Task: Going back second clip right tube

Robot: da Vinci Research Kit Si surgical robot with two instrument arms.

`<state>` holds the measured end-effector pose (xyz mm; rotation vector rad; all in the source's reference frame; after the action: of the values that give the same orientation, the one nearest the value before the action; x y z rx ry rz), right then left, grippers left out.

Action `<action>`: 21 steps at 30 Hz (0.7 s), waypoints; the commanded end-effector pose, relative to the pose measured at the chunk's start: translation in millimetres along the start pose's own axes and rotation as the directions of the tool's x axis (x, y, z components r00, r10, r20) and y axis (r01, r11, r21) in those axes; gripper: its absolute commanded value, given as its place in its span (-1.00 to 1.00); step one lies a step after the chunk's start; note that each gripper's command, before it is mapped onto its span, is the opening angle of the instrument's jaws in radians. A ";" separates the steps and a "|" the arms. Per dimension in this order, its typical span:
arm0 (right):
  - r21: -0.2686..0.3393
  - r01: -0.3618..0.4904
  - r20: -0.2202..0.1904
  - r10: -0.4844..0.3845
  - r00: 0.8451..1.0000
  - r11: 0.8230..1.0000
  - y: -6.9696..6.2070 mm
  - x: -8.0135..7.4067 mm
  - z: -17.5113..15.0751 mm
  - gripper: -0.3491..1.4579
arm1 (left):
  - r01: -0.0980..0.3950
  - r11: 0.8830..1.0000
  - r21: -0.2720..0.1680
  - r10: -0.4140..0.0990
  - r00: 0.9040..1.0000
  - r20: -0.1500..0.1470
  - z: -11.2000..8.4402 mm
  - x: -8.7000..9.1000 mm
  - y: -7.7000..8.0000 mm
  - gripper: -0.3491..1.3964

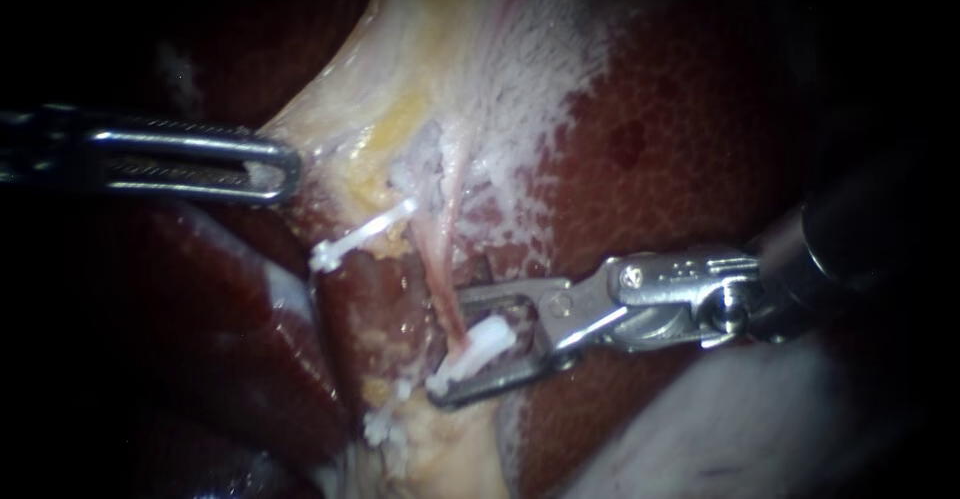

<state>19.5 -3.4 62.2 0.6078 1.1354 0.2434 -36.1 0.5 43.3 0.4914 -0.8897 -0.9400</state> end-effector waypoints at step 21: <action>0.076 -0.114 -0.008 0.115 0.993 0.991 -1.6 0.2 0.9 0.02 | 0.001 1.000 -0.016 -0.001 1.000 0.005 -0.3 -0.2 3.1 -1.00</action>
<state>20.2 -5.0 61.3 0.7417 1.1273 0.3058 -34.2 2.4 45.5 0.4745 -0.8842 -0.9490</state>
